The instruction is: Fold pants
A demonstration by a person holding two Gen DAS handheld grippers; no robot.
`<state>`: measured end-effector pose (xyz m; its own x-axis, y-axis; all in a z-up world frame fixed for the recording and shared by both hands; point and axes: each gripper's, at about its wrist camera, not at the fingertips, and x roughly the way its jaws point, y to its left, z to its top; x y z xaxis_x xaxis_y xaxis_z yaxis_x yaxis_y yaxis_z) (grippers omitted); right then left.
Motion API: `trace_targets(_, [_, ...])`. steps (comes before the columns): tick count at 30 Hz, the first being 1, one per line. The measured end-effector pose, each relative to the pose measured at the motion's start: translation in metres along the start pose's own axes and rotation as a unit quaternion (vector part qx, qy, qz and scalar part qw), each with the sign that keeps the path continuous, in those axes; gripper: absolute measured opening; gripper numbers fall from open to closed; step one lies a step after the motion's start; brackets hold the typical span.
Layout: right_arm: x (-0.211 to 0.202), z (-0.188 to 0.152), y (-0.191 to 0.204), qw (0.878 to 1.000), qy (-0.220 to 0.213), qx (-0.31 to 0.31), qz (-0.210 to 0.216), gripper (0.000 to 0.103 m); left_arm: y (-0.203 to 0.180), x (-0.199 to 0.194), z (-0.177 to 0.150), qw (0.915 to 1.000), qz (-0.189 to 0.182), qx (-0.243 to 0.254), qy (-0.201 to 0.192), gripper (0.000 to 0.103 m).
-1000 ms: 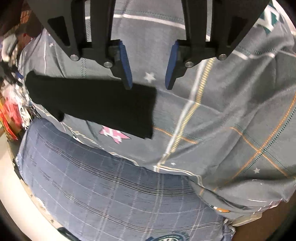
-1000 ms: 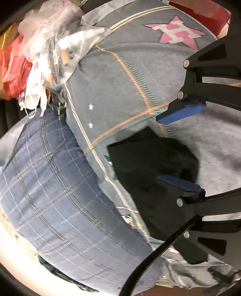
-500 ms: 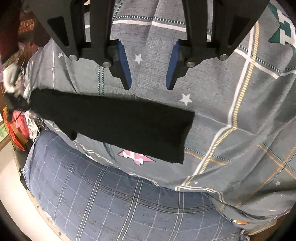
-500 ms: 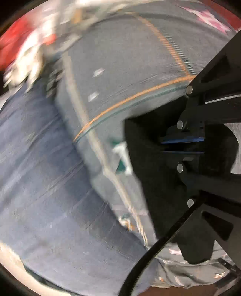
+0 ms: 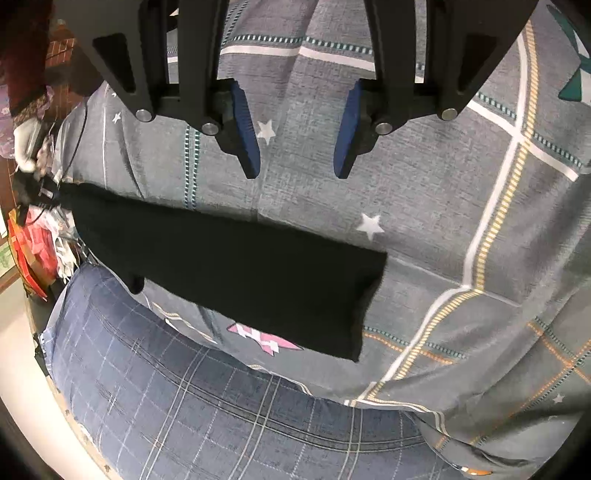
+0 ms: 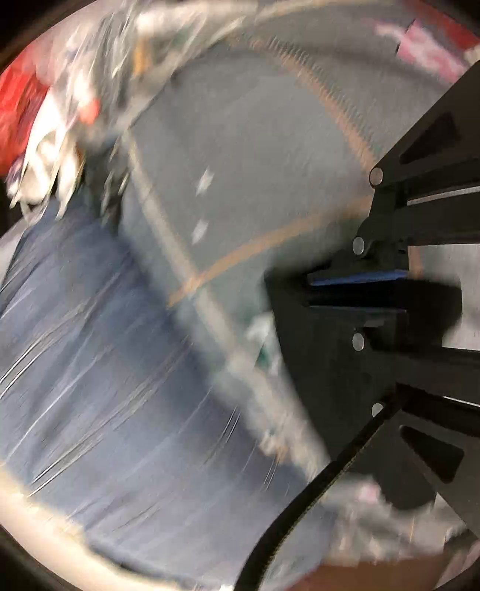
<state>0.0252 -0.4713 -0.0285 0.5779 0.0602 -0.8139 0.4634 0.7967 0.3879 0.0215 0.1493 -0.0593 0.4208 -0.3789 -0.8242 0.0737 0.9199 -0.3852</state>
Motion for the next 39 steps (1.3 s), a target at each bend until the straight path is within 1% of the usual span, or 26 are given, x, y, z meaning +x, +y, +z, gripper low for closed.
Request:
trace_targets(1, [0.000, -0.006, -0.004, 0.999, 0.002, -0.005, -0.037, 0.016, 0.001, -0.002, 0.001, 1.0000, 0.000, -0.003, -0.002, 0.042])
trace_targets(2, [-0.003, -0.009, -0.008, 0.998, -0.003, -0.005, -0.058, 0.016, 0.003, -0.004, 0.002, 1.0000, 0.001, -0.006, -0.005, 0.044])
trace_targets(3, [-0.010, -0.013, -0.010, 0.998, -0.015, 0.001, -0.069, 0.018, 0.004, -0.005, 0.003, 0.9999, 0.001, -0.009, -0.006, 0.045])
trace_targets(4, [-0.015, -0.013, -0.013, 0.998, -0.023, 0.009, -0.056, 0.030, 0.004, -0.005, 0.003, 0.9999, 0.002, -0.012, -0.008, 0.046])
trace_targets(5, [-0.023, -0.015, -0.014, 0.999, -0.034, 0.019, -0.037, 0.044, 0.004, -0.006, 0.003, 0.9999, 0.001, -0.013, -0.008, 0.046])
trace_targets(7, [-0.034, -0.024, -0.021, 0.998, -0.051, 0.046, 0.005, 0.055, 0.003, -0.006, 0.003, 0.9999, -0.001, -0.015, -0.007, 0.046])
trace_targets(9, [-0.035, -0.034, -0.025, 0.996, -0.050, 0.067, 0.040, 0.055, -0.001, -0.005, 0.002, 0.9999, -0.003, -0.015, -0.004, 0.046])
trace_targets(12, [-0.031, -0.044, -0.025, 0.994, -0.035, 0.086, 0.061, 0.055, -0.007, -0.008, 0.000, 0.9999, -0.004, -0.009, -0.004, 0.046])
trace_targets(13, [-0.034, -0.046, -0.026, 0.992, -0.041, 0.098, 0.066, 0.054, -0.008, -0.008, 0.000, 0.9999, -0.004, -0.008, -0.004, 0.046])
trace_targets(14, [-0.040, -0.048, -0.028, 0.990, -0.058, 0.108, 0.064, 0.054, -0.009, -0.010, -0.001, 0.9999, -0.004, -0.008, -0.006, 0.046])
trace_targets(15, [-0.046, -0.047, -0.028, 0.990, -0.072, 0.110, 0.046, 0.054, -0.009, -0.011, -0.001, 0.9999, -0.004, -0.008, -0.008, 0.046])
trace_targets(17, [-0.056, -0.045, -0.016, 0.991, -0.099, 0.076, -0.058, 0.054, -0.008, -0.014, -0.002, 0.9999, -0.003, -0.011, -0.013, 0.048])
trace_targets(18, [-0.063, -0.045, -0.003, 0.989, -0.114, 0.042, -0.088, 0.054, -0.007, -0.016, -0.003, 0.9998, -0.003, -0.012, -0.015, 0.049])
trace_targets(19, [-0.068, -0.045, 0.010, 0.989, -0.122, 0.018, -0.084, 0.054, -0.006, -0.017, -0.003, 0.9998, -0.001, -0.013, -0.016, 0.049])
trace_targets(21, [-0.073, -0.045, 0.037, 0.991, -0.123, -0.014, -0.054, 0.054, -0.005, -0.016, -0.004, 0.9996, -0.001, -0.019, -0.018, 0.049])
trace_targets(24, [-0.066, -0.049, 0.097, 0.992, -0.099, -0.082, 0.007, 0.054, -0.006, -0.016, -0.007, 0.9996, -0.005, -0.022, -0.019, 0.049])
trace_targets(26, [-0.047, -0.054, 0.148, 0.989, -0.060, -0.128, 0.049, 0.054, -0.008, -0.018, -0.010, 0.9997, -0.003, -0.014, -0.022, 0.049])
trace_targets(27, [-0.039, -0.056, 0.162, 0.987, -0.049, -0.140, 0.060, 0.054, -0.009, -0.020, -0.012, 0.9996, 0.000, -0.007, -0.026, 0.049])
trace_targets(30, [-0.002, -0.063, 0.224, 0.980, 0.006, -0.175, 0.089, 0.054, -0.012, -0.025, -0.016, 0.9990, 0.008, 0.015, -0.040, 0.050])
trace_targets(32, [0.024, -0.063, 0.259, 0.978, 0.029, -0.193, 0.078, 0.054, -0.007, -0.029, -0.018, 0.9986, 0.006, 0.019, -0.050, 0.051])
trace_targets(33, [0.040, -0.064, 0.278, 0.975, 0.045, -0.208, 0.061, 0.054, -0.004, -0.030, -0.018, 0.9984, 0.004, 0.017, -0.053, 0.052])
trace_targets(34, [0.049, -0.064, 0.287, 0.974, 0.054, -0.217, 0.048, 0.054, 0.000, -0.031, -0.018, 0.9984, 0.001, 0.014, -0.056, 0.053])
trace_targets(36, [0.068, -0.067, 0.304, 0.969, 0.069, -0.238, 0.008, 0.054, 0.011, -0.033, -0.017, 0.9982, -0.010, 0.004, -0.058, 0.054])
trace_targets(37, [0.080, -0.068, 0.313, 0.965, 0.080, -0.249, -0.014, 0.051, 0.014, -0.033, -0.016, 0.9981, -0.014, -0.001, -0.059, 0.054])
trace_targets(38, [0.088, -0.068, 0.313, 0.962, 0.091, -0.255, -0.029, 0.035, 0.021, -0.034, -0.015, 0.9978, -0.023, -0.011, -0.061, 0.054])
trace_targets(39, [0.099, -0.071, 0.317, 0.957, 0.105, -0.265, -0.058, 0.021, 0.027, -0.035, -0.015, 0.9975, -0.030, -0.018, -0.062, 0.054])
